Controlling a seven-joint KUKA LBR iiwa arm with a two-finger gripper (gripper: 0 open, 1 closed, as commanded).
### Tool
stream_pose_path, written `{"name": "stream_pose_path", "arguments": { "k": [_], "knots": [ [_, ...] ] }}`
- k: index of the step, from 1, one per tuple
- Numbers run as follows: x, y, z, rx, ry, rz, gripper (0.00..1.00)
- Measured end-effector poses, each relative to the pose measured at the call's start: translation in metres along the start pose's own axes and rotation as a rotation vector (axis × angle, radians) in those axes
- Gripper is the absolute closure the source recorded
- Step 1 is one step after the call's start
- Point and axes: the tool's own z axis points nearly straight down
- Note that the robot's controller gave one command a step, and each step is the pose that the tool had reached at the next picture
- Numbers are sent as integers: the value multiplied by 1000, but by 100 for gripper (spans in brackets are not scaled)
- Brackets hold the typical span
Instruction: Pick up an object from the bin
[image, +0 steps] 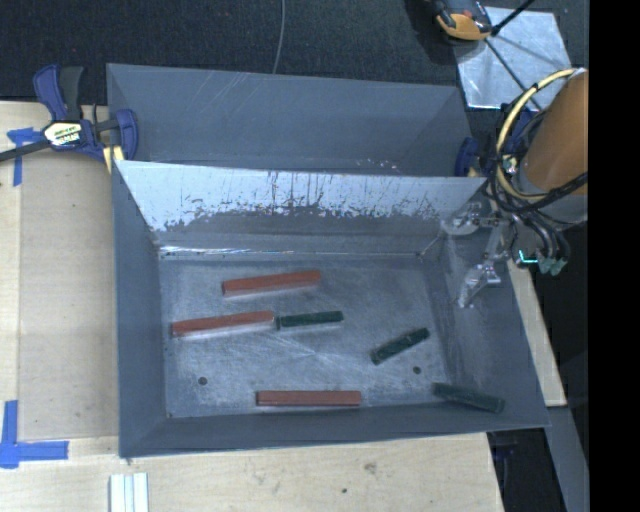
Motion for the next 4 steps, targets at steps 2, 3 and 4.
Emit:
{"name": "stream_pose_path", "arguments": {
  "k": [2,3,4],
  "knots": [
    [8,16,10,3,-11,-133,0],
    [27,1,113,9,-9,-369,100],
    [27,2,113,10,-9,-370,100]
  ]
}}
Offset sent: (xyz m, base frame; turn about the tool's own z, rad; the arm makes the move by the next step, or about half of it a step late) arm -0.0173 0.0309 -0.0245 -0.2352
